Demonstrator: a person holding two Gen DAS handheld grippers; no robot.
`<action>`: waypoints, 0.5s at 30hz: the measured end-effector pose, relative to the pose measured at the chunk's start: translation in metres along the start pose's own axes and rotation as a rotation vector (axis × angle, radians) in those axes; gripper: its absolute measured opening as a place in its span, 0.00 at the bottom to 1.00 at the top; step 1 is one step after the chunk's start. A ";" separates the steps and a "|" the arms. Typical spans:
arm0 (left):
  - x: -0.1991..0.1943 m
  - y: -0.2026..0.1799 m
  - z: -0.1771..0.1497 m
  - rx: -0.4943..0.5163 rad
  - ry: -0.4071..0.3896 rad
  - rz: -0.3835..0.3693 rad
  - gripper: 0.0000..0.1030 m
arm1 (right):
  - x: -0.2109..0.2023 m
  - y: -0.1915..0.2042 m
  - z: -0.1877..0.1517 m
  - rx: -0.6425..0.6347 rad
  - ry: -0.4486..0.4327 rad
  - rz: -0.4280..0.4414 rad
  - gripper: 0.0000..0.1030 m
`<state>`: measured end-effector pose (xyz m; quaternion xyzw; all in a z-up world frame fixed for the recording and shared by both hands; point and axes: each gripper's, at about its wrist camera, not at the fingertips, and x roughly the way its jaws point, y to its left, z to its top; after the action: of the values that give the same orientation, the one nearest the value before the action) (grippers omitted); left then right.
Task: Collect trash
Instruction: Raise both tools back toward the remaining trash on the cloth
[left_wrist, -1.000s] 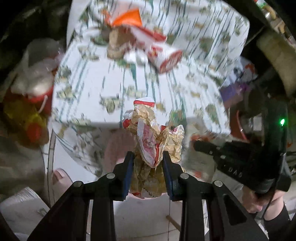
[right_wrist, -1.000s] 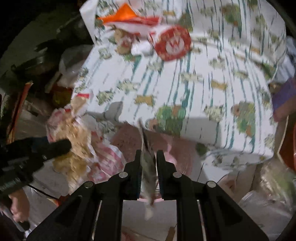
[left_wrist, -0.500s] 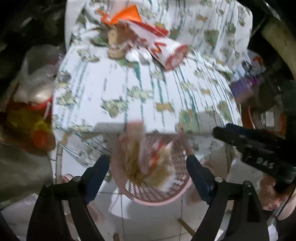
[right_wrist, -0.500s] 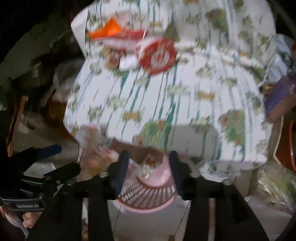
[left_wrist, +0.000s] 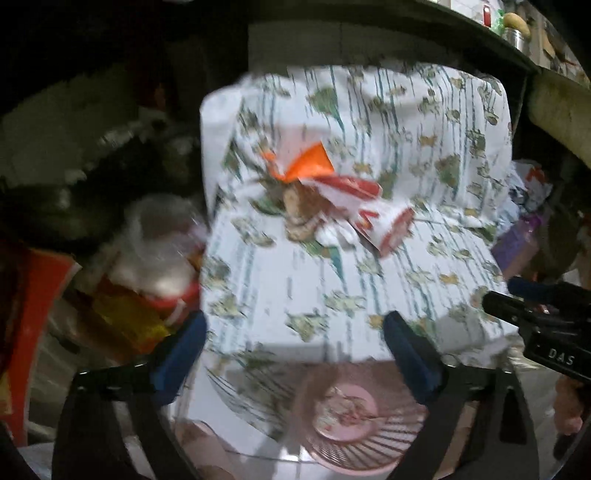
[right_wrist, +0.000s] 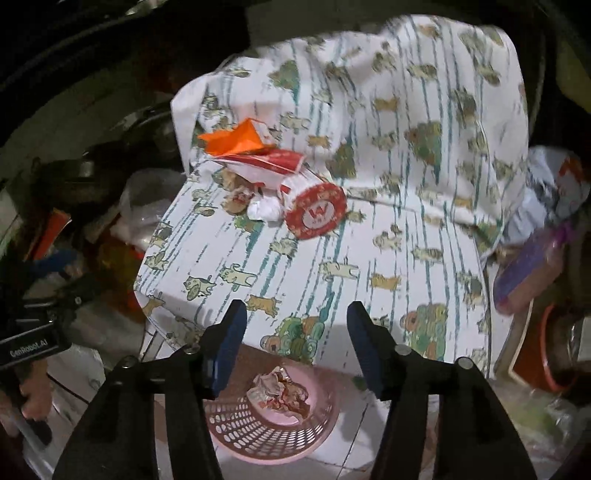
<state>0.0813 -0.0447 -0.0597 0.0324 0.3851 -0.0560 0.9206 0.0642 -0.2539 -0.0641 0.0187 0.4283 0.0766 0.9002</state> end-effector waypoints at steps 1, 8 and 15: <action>-0.005 0.002 0.001 -0.004 -0.025 0.011 1.00 | -0.001 0.001 0.000 0.001 -0.005 -0.006 0.53; -0.023 0.008 0.004 -0.020 -0.104 0.042 1.00 | -0.003 0.002 0.000 -0.002 -0.030 -0.068 0.52; -0.032 0.008 0.005 -0.012 -0.121 0.062 1.00 | -0.006 0.000 0.001 0.004 -0.031 -0.061 0.52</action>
<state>0.0632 -0.0348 -0.0330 0.0355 0.3280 -0.0273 0.9436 0.0611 -0.2544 -0.0585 0.0086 0.4146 0.0478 0.9087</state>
